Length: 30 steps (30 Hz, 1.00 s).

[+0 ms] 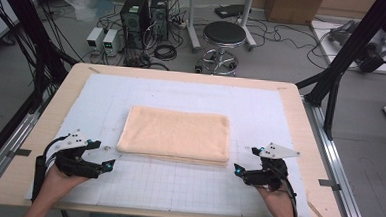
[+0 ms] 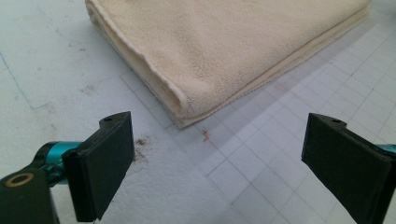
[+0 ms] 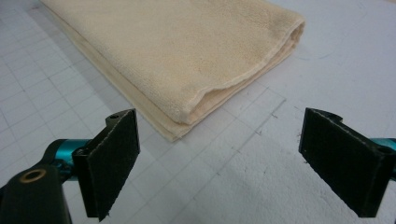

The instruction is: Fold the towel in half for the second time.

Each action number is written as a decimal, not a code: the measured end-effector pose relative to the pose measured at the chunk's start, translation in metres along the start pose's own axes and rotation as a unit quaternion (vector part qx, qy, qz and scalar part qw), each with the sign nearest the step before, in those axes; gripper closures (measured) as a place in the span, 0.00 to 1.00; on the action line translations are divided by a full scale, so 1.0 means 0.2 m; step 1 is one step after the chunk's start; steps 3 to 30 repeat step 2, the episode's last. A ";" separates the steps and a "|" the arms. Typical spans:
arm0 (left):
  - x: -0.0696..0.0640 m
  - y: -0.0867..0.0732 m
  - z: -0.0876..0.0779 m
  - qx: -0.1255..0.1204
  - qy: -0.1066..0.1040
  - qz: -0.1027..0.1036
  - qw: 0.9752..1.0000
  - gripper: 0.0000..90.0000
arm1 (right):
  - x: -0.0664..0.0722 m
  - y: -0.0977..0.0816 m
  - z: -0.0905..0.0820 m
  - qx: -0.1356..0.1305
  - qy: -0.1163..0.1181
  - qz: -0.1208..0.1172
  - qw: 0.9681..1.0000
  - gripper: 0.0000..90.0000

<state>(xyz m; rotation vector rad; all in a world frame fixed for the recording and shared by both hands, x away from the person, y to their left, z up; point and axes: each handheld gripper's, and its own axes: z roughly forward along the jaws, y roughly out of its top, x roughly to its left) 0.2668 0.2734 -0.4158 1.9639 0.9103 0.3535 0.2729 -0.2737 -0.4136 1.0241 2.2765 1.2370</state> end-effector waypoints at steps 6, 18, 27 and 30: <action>0.00 0.00 0.00 -0.001 -0.001 -0.001 1.000 0.11 | 0.00 0.00 0.00 0.002 0.000 0.000 1.000 0.13; 0.00 0.00 0.00 -0.001 -0.001 -0.001 1.000 0.11 | 0.00 0.00 0.00 0.002 0.000 0.000 1.000 0.13; 0.00 0.00 0.00 -0.001 -0.001 -0.001 1.000 0.11 | 0.00 0.00 0.00 0.002 0.000 0.000 1.000 0.13; 0.00 0.00 0.00 -0.001 -0.001 -0.001 1.000 0.11 | 0.00 0.00 0.00 0.002 0.000 0.000 1.000 0.13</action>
